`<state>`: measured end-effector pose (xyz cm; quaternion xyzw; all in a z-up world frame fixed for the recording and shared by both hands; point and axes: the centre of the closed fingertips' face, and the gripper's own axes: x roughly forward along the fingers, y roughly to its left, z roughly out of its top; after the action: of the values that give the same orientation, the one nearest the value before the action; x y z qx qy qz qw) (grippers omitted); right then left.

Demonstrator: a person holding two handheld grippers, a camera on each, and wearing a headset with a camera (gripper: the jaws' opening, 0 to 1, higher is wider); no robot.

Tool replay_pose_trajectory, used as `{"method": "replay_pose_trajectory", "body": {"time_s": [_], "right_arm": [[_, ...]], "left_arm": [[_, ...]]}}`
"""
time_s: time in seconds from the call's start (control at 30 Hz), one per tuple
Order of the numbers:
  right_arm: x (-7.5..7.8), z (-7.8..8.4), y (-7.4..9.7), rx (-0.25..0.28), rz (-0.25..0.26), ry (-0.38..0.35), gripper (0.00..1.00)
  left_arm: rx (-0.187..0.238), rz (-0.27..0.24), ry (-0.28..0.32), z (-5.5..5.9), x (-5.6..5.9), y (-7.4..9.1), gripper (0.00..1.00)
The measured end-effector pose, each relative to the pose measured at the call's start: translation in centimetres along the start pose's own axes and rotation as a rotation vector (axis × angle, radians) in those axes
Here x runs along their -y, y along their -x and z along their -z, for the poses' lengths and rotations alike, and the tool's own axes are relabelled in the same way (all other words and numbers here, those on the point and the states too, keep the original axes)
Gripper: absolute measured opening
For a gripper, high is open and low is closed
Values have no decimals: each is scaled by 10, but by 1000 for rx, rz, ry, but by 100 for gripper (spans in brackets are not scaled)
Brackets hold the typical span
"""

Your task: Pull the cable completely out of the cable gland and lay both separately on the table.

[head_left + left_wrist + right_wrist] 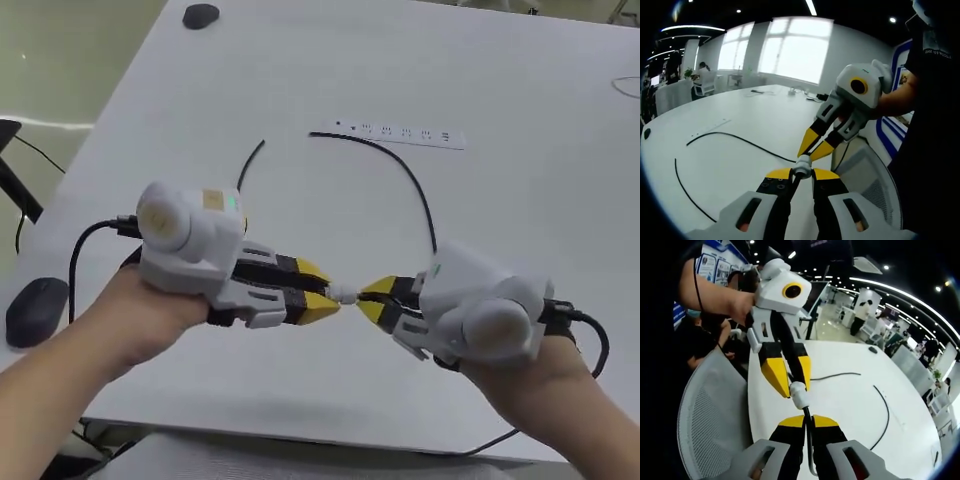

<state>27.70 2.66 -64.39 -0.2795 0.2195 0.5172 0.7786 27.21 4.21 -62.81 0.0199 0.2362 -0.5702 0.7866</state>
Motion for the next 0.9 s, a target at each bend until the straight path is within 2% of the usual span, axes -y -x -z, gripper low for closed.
{"method": "replay_pose_trajectory", "body": {"time_s": [0.17, 0.27, 0.47, 0.57, 0.63, 0.73, 0.9], "right_arm": [[4, 4, 1, 1, 11, -37, 0], [8, 9, 2, 6, 22, -86, 0], [16, 26, 2, -6, 52, -173, 0], [21, 37, 2, -1, 76, -278, 0], [23, 41, 3, 1, 85, -308, 0], [27, 53, 3, 2, 106, -408, 0], [29, 68, 4, -4, 129, -512, 0]], "left_arm": [[10, -11, -2, -2, -2, 1, 15], [13, -19, -1, -3, -2, 2, 15], [17, -24, 10, -3, -2, 4, 15], [23, -25, 19, -3, -2, 4, 15], [26, -29, 20, -3, -3, 4, 15], [39, -29, 28, -5, -2, 4, 15], [48, -26, 38, -5, -1, 3, 15]]}}
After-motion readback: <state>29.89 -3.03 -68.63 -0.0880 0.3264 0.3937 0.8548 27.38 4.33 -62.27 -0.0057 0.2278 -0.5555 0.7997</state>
